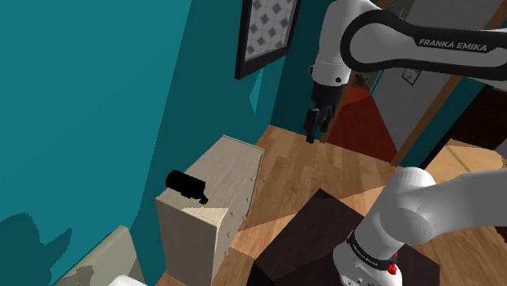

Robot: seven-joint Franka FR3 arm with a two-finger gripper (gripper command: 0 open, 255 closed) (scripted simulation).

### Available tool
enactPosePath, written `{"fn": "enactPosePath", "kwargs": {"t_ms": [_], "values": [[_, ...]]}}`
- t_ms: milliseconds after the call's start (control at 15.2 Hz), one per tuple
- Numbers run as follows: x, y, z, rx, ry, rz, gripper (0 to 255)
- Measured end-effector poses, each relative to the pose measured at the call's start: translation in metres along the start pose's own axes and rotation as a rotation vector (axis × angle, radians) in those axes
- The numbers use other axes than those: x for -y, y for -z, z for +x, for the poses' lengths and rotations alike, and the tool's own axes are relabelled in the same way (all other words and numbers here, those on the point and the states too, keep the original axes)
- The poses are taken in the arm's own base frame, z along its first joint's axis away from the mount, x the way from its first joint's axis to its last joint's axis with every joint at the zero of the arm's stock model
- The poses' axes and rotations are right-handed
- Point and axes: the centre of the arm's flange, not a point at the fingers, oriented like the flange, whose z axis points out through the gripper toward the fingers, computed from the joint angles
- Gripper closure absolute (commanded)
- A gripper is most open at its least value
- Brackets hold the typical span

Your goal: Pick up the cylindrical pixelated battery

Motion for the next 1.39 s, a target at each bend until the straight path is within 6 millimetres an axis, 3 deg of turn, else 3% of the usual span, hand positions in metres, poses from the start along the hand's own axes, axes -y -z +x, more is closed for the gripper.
{"fn": "enactPosePath", "kwargs": {"t_ms": [198,924,1386], "values": [[0.003,-0.008,0.011,-0.003,0.011,0.000,0],[0.043,-0.085,0.119,-0.034,0.104,0.005,0],[0.081,-0.134,0.186,-0.056,0.165,0.009,0]]}}
